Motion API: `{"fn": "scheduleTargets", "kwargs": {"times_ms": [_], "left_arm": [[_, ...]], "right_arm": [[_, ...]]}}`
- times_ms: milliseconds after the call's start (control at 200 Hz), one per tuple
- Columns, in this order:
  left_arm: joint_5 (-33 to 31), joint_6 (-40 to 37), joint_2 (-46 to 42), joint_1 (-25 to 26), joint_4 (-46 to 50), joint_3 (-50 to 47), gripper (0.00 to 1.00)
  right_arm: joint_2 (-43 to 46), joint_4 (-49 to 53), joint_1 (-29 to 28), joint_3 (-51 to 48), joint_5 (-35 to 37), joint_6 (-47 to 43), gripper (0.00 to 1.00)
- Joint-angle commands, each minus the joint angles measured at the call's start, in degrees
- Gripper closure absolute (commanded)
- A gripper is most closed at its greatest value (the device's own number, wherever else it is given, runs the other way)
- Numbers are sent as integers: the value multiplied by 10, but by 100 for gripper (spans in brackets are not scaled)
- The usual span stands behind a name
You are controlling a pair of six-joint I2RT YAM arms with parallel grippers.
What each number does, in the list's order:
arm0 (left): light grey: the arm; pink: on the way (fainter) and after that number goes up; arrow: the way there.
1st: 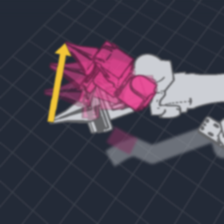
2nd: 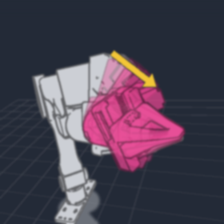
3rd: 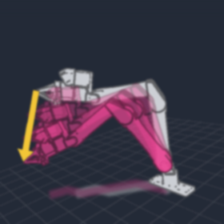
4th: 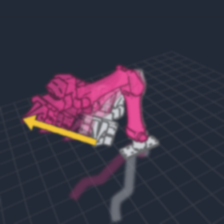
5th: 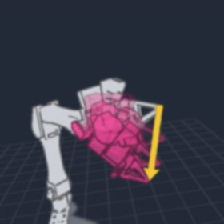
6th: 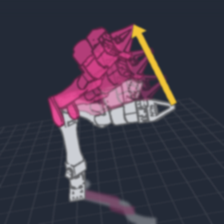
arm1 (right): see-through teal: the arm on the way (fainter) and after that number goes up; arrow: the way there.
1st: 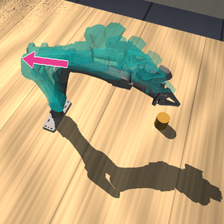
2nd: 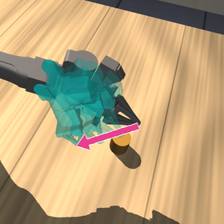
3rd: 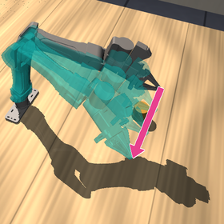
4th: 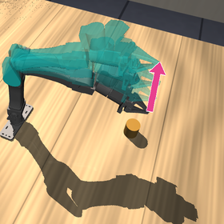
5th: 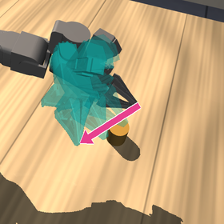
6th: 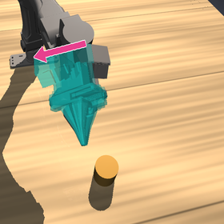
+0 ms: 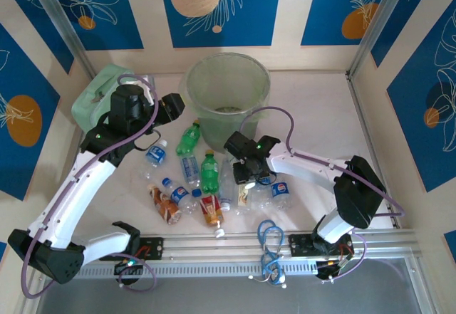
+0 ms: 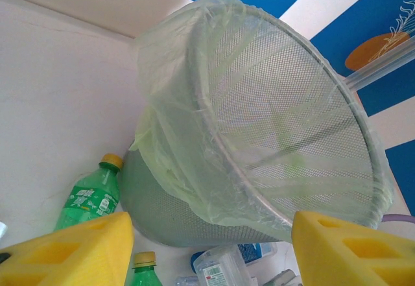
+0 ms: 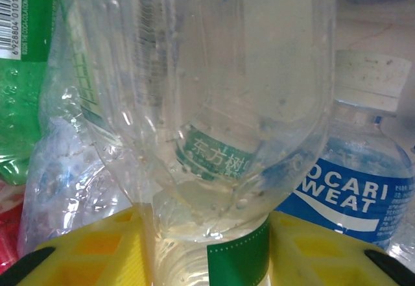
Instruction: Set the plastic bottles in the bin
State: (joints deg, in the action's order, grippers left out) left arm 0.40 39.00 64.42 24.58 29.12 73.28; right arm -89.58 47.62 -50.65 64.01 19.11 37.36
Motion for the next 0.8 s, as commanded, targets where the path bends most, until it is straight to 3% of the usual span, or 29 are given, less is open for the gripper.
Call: {"fn": "scheduleTargets", "kwargs": {"times_ms": [0, 175, 400, 470, 595, 630, 795], "left_arm": [[14, 2, -13, -9, -11, -5, 32], [18, -8, -18, -14, -4, 1, 20], [42, -33, -8, -18, 40, 45, 12], [89, -49, 7, -22, 48, 71, 7], [203, -71, 47, -23, 65, 122, 6], [225, -70, 52, -22, 65, 129, 0], [316, -52, 57, -23, 23, 115, 0]], "right_arm": [[14, 16, -14, 14, 8, -4, 64], [63, 16, -49, 30, 10, -26, 69], [114, 16, -92, 90, -9, -75, 69], [124, 14, -95, 117, -16, -87, 69], [137, 15, -90, 168, -8, -108, 69], [140, 16, -84, 180, -9, -113, 69], [144, 27, -56, 225, -12, -133, 70]]}}
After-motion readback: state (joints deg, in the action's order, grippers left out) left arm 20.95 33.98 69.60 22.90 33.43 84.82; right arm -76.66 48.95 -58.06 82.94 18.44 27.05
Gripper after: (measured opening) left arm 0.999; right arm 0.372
